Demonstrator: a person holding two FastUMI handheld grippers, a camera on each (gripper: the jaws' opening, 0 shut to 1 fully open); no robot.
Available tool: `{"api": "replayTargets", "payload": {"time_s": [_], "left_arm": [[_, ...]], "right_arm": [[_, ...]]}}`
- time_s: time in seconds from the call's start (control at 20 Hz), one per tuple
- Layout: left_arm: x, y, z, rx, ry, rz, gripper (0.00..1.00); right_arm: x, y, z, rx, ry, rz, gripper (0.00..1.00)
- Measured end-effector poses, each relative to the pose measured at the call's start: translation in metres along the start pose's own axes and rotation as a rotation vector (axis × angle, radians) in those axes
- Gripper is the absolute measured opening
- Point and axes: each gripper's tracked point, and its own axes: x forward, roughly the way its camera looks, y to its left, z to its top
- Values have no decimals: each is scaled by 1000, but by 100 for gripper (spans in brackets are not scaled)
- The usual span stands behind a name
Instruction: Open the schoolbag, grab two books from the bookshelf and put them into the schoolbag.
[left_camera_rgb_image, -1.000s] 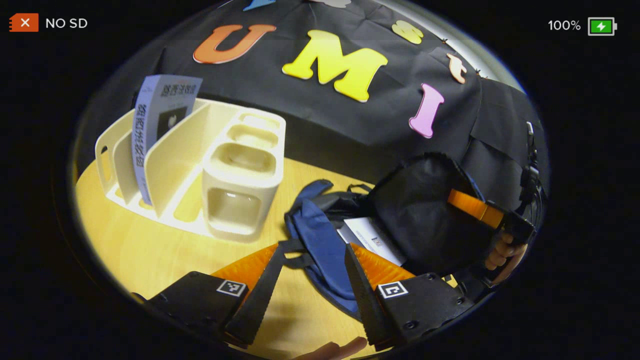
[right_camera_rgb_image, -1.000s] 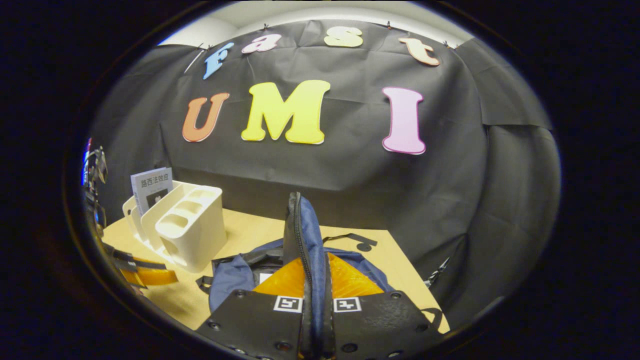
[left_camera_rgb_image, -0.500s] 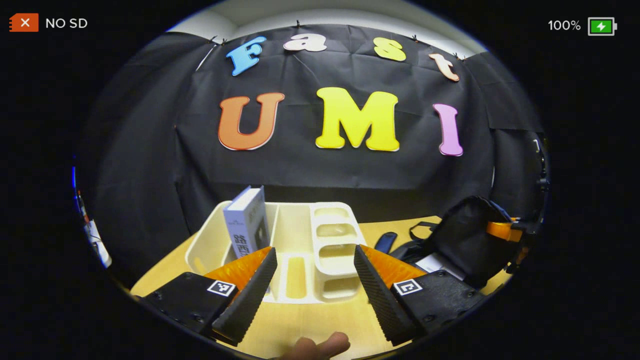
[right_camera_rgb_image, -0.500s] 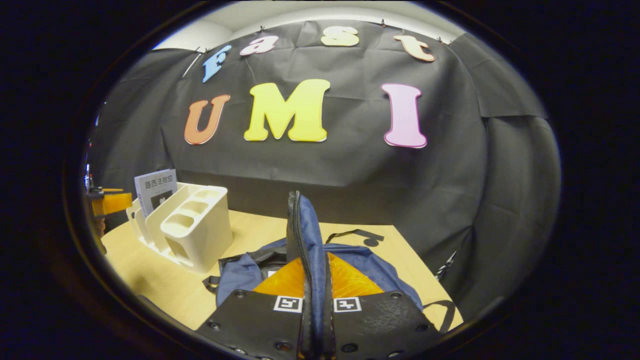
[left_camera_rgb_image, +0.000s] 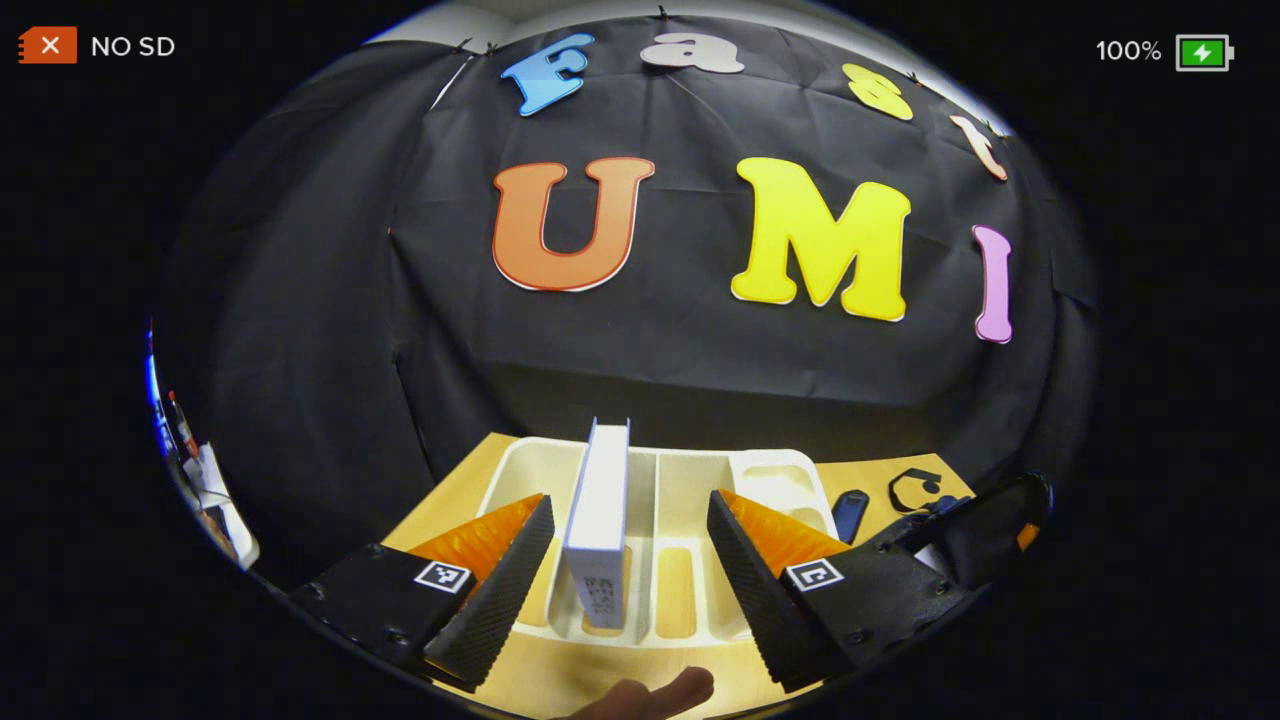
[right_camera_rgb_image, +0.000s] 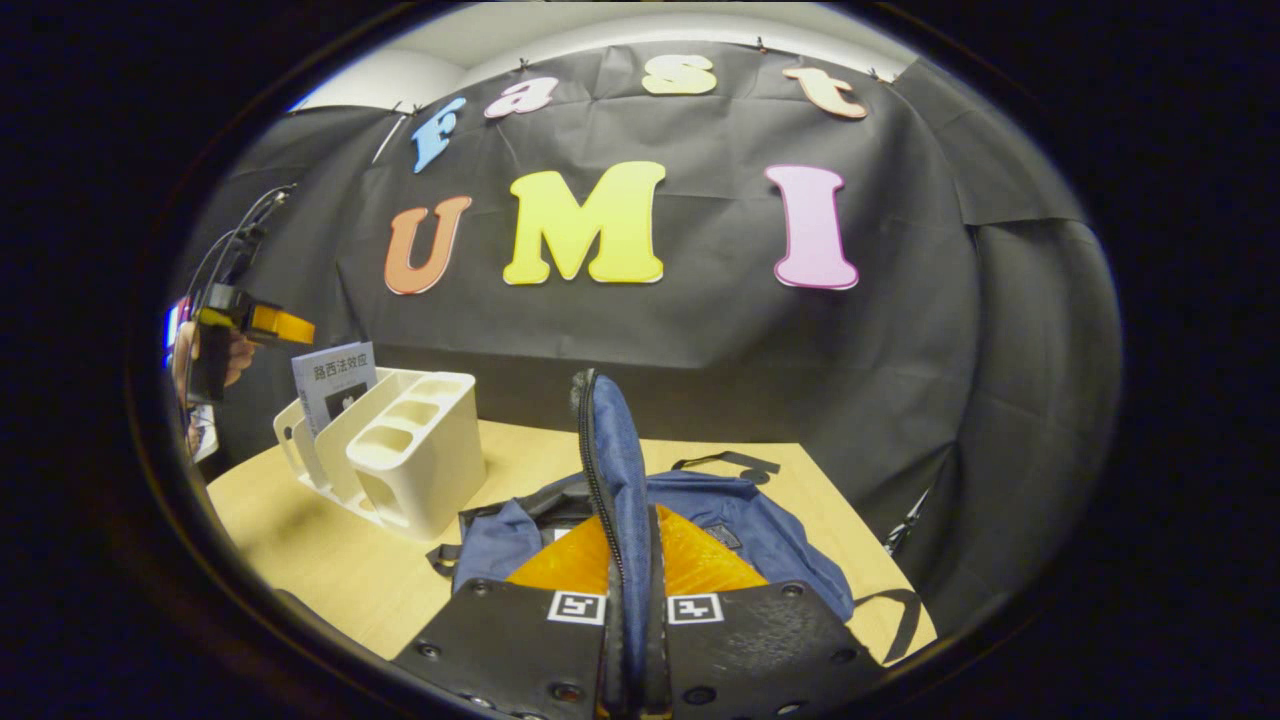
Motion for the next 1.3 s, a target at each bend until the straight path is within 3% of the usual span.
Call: {"api": "replayTargets", "payload": {"time_s": [0.25, 0.4, 0.85, 1.15, 1.25, 1.3], "left_arm": [[39, 9, 15, 49, 139, 25, 97], [60, 3, -2, 62, 292, 5, 98], [72, 13, -48, 126, 692, 52, 96], [84, 22, -60, 190, 765, 78, 75], [91, 24, -58, 212, 771, 72, 59], [93, 22, -58, 218, 761, 62, 61]], "right_arm": [[-2, -8, -3, 38, -1, 13, 8], [-1, -6, -6, 25, 0, 23, 8], [-2, -3, -9, 16, -14, 59, 8], [-1, 0, -12, 1, -12, 62, 8], [-2, 2, -13, -7, -11, 61, 8], [-3, 3, -12, -16, -14, 58, 8]]}}
